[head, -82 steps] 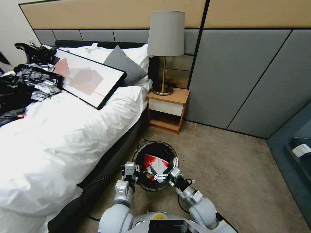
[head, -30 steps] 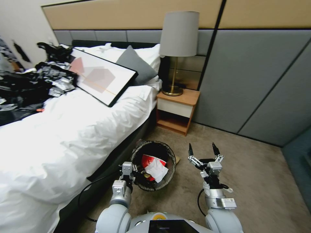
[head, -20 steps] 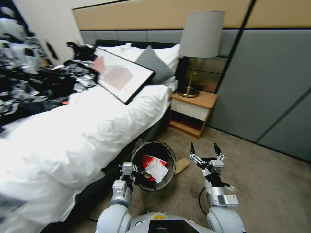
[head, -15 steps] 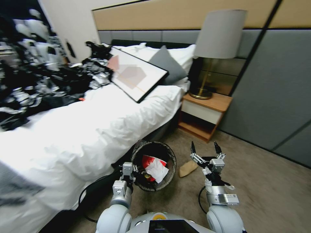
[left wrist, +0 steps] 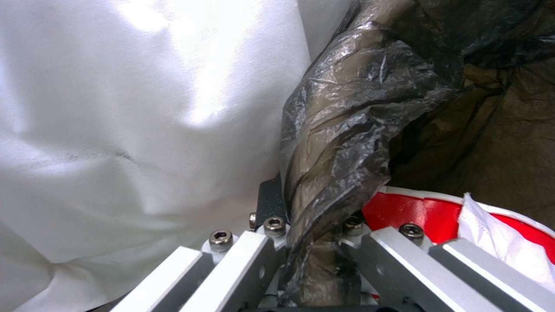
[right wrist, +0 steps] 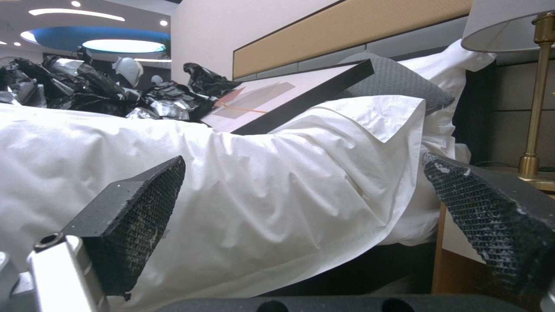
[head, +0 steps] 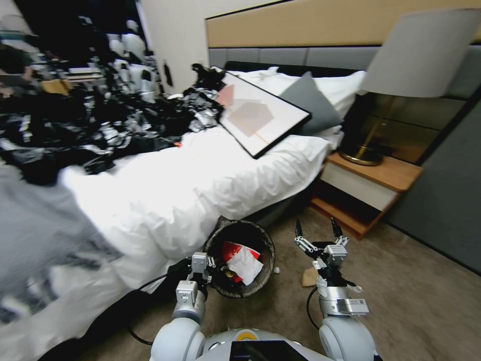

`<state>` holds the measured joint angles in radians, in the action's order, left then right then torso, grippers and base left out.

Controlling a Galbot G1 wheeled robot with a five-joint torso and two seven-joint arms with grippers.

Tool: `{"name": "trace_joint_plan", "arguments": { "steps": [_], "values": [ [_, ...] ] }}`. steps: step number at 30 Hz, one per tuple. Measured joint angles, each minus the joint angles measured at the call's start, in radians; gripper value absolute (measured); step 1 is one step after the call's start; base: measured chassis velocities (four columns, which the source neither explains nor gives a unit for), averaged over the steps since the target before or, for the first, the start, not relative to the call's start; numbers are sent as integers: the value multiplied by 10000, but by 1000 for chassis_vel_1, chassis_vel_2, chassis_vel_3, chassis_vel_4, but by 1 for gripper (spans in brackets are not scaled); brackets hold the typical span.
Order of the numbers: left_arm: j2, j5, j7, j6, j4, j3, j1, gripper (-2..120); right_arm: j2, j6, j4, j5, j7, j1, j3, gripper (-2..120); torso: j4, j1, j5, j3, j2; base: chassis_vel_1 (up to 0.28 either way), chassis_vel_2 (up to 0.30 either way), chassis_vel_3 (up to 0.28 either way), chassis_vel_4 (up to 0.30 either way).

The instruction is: Pick up the trash bin, then pick up the garbage from the floor and place it into the trash bin.

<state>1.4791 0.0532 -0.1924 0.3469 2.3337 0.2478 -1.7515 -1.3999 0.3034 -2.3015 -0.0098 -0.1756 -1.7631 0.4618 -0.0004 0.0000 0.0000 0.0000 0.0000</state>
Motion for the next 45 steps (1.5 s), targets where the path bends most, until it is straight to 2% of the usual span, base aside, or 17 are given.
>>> {"name": "trace_joint_plan", "arguments": {
  "steps": [21, 25, 28, 29, 32, 33, 35, 38, 39, 40, 41, 42, 45],
  "values": [
    [2, 1, 6, -19, 0, -7, 26, 0, -28, -339, -6, 250, -127, 191, 367, 100, 4, 0, 0, 0, 0, 0, 0, 0, 0],
    [4, 6, 6, -25, 3, -10, 25, 0, -24, -779, 90, 574, -364, 383, 505, 100, 4, 0, 0, 0, 0, 0, 0, 0, 0],
    [6, 27, 6, -42, 10, -13, 11, 0, 50, -1798, 435, 1349, -803, 715, 749, 100, 4, 0, 0, 0, -1, 0, 0, 0, 0],
    [6, 27, 6, -42, 10, -13, 11, 0, 50, -1798, 435, 1349, -803, 715, 749, 100, 4, 0, 0, 0, -1, 0, 0, 0, 0],
    [10, 38, -1, -46, 28, -14, 1, 0, 240, -3204, 1141, 1965, -1260, 1032, 1057, 100, 3, 0, 0, 0, 0, 0, 0, 0, 0],
    [10, 38, -1, -46, 28, -14, 1, 0, 240, -3204, 1141, 1965, -1260, 1032, 1057, 100, 3, 0, 0, 0, 0, 0, 0, 0, 0],
    [20, 41, -8, -47, 29, -17, 8, 0, 345, -3901, 1950, 2440, -1483, 1282, 1191, 100, 5, 0, -2, 0, 0, 0, 0, 0, 0],
    [24, 44, -15, -52, 29, -27, 11, 0, 372, -4004, 2323, 2539, -1547, 1368, 1212, 100, 4, 0, -1, 1, 0, 0, 0, 0, 0],
    [26, 56, -34, -56, 28, -51, 18, 0, 410, -4185, 3188, 2830, -1692, 1541, 1217, 100, 6, 0, 3, 1, -1, 0, 0, 0, 0],
    [26, 56, -34, -56, 28, -51, 18, 0, 410, -4185, 3188, 2830, -1692, 1541, 1217, 100, 6, 0, 3, 1, -1, 0, 0, 0, 0],
    [27, 62, -47, -57, 26, -62, 19, 0, 418, -4290, 3683, 3072, -1777, 1617, 1193, 100, -2, 0, 4, 1, 0, 0, 0, 0, 0],
    [27, 64, -48, -58, 26, -69, 21, 0, 416, -4350, 4297, 3327, -1843, 1742, 1174, 100, 9, 0, -5, 1, 0, 0, 0, 0, 0],
    [23, 63, -49, -58, 26, -69, 19, 0, 407, -4351, 4552, 3392, -1844, 1767, 1152, 100, 3, 0, -3, 2, 0, 0, 0, 0, 0]
  ]
}}
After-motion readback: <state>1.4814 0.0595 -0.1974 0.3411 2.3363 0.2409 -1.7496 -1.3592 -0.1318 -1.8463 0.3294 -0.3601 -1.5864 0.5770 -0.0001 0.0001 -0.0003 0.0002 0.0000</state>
